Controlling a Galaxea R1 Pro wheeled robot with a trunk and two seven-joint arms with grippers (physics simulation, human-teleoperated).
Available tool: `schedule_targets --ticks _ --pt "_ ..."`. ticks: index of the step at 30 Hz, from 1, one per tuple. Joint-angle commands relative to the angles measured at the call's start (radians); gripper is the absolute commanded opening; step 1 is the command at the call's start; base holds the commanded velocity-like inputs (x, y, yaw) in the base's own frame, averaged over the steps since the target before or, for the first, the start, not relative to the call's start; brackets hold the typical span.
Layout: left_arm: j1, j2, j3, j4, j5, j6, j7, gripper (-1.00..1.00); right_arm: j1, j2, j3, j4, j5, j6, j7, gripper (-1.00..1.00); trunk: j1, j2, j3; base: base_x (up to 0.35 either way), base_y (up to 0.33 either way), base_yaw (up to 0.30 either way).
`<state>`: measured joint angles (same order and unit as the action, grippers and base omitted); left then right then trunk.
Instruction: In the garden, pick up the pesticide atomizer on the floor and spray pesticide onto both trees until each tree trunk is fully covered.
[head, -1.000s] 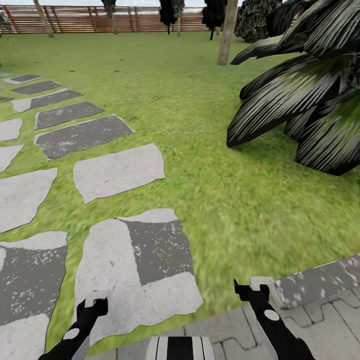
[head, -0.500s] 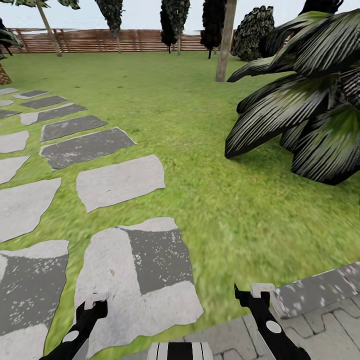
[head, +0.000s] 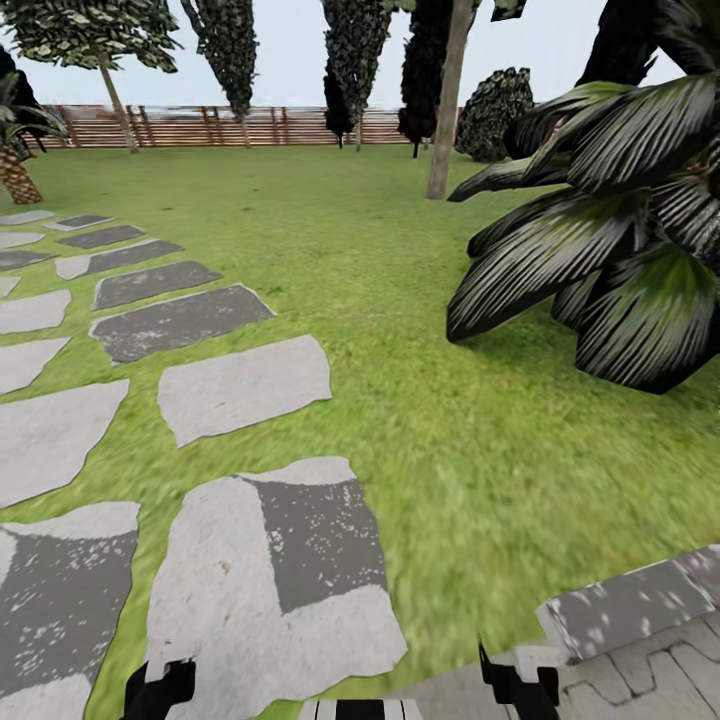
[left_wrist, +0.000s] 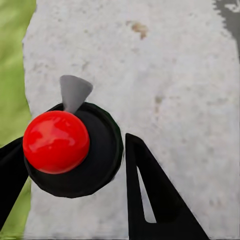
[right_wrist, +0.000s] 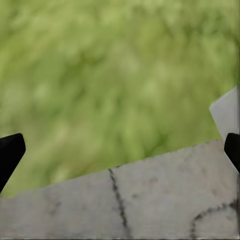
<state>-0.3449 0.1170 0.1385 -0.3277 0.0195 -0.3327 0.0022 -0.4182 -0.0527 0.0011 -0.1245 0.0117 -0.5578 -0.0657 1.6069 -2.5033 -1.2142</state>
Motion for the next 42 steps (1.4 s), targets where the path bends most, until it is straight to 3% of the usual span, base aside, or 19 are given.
schedule_targets --ticks 1,6,15,35,42 --pt "0.006 0.000 0.000 0.002 0.002 -0.005 0.000 -1.00 -0.001 0.000 0.001 0.020 0.001 -0.015 -0.003 1.00 -0.001 0.000 0.005 0.000 0.000 0.000" --pt "0.034 0.001 0.001 0.004 0.002 -0.042 0.001 -1.00 -0.001 0.001 0.002 0.056 0.001 -0.034 -0.003 1.00 -0.003 0.001 0.031 0.000 0.000 0.000" --pt "0.048 0.001 0.002 0.003 0.002 -0.045 0.001 -1.00 -0.001 0.005 0.002 0.061 0.001 -0.036 -0.003 1.00 -0.007 0.003 0.066 0.000 0.000 0.000" --pt "0.052 0.000 0.001 0.004 0.002 -0.045 0.001 -1.00 -0.001 0.006 0.003 0.062 0.001 -0.034 -0.003 1.00 -0.084 0.143 0.129 0.000 0.000 0.002" --pt "0.052 -0.002 0.001 0.004 0.002 -0.045 0.001 -1.00 -0.001 0.007 0.004 0.062 0.001 -0.034 -0.003 1.00 -0.110 0.192 0.151 0.000 0.000 0.226"
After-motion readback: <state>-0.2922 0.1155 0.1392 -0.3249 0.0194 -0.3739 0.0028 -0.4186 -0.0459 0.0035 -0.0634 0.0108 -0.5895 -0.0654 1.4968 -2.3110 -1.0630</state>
